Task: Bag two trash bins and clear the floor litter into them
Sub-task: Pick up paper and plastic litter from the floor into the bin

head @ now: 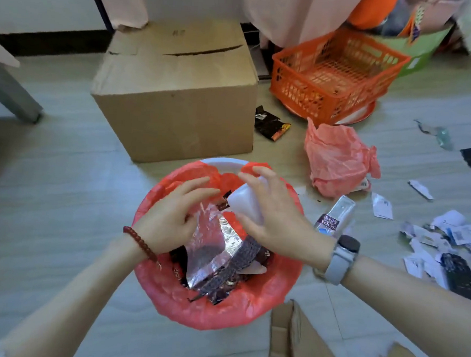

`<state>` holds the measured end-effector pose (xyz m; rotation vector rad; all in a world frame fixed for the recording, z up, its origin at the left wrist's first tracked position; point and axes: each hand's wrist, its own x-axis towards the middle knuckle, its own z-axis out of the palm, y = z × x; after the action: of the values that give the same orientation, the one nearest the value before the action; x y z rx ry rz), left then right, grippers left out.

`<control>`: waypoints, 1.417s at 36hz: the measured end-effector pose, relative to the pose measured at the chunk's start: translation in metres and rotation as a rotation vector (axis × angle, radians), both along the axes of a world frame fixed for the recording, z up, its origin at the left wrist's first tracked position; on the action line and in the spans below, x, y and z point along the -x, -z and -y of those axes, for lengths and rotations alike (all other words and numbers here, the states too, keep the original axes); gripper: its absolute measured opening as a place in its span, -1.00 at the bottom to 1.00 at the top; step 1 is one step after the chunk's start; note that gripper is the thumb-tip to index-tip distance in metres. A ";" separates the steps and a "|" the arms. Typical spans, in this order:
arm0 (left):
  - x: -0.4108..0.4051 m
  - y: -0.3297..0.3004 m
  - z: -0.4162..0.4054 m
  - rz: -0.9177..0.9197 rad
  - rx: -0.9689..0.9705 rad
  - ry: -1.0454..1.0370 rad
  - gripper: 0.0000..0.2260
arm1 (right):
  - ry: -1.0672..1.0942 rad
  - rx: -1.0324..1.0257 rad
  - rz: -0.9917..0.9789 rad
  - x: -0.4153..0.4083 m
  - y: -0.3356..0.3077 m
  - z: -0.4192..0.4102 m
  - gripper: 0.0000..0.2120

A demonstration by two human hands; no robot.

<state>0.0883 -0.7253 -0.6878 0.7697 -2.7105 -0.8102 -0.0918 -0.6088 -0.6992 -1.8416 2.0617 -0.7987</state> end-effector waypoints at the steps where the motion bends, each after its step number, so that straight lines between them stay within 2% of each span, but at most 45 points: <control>1: -0.002 -0.001 0.001 -0.049 0.037 -0.044 -0.44 | 0.002 -0.055 -0.034 -0.008 0.005 0.002 -0.41; 4: -0.011 0.002 0.003 -0.137 0.101 -0.186 -0.50 | -0.025 -0.210 -0.068 -0.031 0.014 0.009 -0.41; 7: -0.023 0.011 0.003 -0.068 0.154 -0.287 -0.56 | -0.081 -0.267 -0.068 -0.048 0.015 0.020 -0.38; 10: -0.036 0.025 0.007 0.033 0.222 -0.394 -0.59 | -0.240 -0.344 -0.248 -0.063 0.023 0.031 -0.30; 12: -0.041 0.029 0.010 0.069 0.160 -0.450 -0.53 | -0.382 -0.416 -0.352 -0.068 0.038 0.033 -0.30; 15: -0.047 0.036 0.012 0.045 0.074 -0.428 -0.41 | -0.520 -0.531 -0.502 -0.065 0.067 0.032 -0.32; 19: -0.048 0.045 0.009 0.035 0.043 -0.369 -0.48 | -0.578 -0.624 -0.631 -0.068 0.094 0.036 -0.35; 22: -0.046 0.045 0.011 0.031 0.039 -0.368 -0.45 | -0.599 -0.662 -0.643 -0.071 0.100 0.040 -0.39; 25: -0.044 0.042 0.013 0.081 0.057 -0.376 -0.43 | -0.589 -0.704 -0.509 -0.069 0.092 0.044 -0.45; 30: -0.032 0.031 0.010 0.143 0.144 -0.434 -0.52 | -0.484 -0.725 -0.118 -0.062 0.040 0.049 -0.56; 34: -0.010 0.020 0.006 0.088 0.170 -0.454 -0.58 | -0.386 -0.465 0.019 -0.031 0.002 0.040 -0.65; 39: 0.043 0.004 -0.002 -0.071 0.187 -0.379 -0.61 | -0.117 -0.167 0.181 0.027 -0.029 0.013 -0.74; 43: 0.110 -0.003 -0.025 -0.185 0.131 -0.252 -0.60 | 0.140 -0.112 0.317 0.099 -0.025 -0.020 -0.75; 46: 0.161 -0.003 -0.055 -0.232 0.126 -0.106 -0.57 | 0.363 -0.059 0.400 0.149 -0.011 -0.057 -0.68; 49: 0.208 0.008 -0.093 -0.210 0.107 0.024 -0.57 | 0.577 -0.095 0.411 0.186 0.013 -0.100 -0.67; 51: 0.235 0.020 -0.119 -0.149 0.063 0.104 -0.67 | 0.676 -0.185 0.396 0.208 0.038 -0.128 -0.73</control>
<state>-0.1468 -0.6060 -0.7075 0.5358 -2.6466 -0.7668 -0.2998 -0.4805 -0.7376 -0.7864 2.3770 -0.9785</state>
